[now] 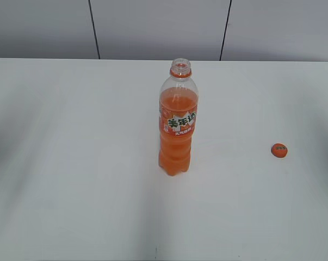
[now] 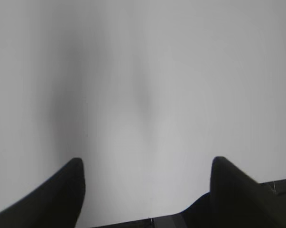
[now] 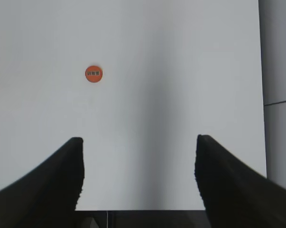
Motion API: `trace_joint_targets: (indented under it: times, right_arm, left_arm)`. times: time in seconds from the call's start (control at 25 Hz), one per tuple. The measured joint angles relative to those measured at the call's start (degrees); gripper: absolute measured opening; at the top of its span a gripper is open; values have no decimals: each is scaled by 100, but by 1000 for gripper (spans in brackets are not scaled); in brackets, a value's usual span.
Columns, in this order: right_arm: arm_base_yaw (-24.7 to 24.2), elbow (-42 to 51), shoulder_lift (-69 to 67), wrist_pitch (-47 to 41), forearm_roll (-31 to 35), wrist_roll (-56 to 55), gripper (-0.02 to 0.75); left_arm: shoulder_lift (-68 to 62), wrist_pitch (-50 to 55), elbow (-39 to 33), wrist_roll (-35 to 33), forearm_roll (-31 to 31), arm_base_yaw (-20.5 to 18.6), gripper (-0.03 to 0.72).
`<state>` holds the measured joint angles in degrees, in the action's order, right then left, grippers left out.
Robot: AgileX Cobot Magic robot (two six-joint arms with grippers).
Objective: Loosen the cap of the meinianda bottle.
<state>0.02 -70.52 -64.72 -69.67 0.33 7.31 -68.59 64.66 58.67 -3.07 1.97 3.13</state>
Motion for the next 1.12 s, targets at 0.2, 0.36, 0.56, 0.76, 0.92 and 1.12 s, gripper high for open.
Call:
trace_joint_targets:
  times: [0.2,0.36,0.56,0.76,0.92,1.12]
  right_arm:
    - [0,671,624,-6,-2,-37,547]
    - [0,1089,1063,-6,-33,-48,547]
    - [0,1557,1618,-6,-33,-181,547]
    - [0,2061,2258,0,-33,-236,547]
    - [0,2507,2629,0,-33,-242,547]
    - [0,3014,3039,0,-33,-259,547]
  left_arm:
    - [863,-29,-691,-5,0,0,499]
    - [1569,-16,-1146,-5,0,0,499]
    - [2628,75,-1733,-5,15,0,499]
    - [3482,228,-2147,-5,38,0,499]
    - [4063,310,-2333,59,43,0,499]
    - [4641,261,-2577,158,60,0,499]
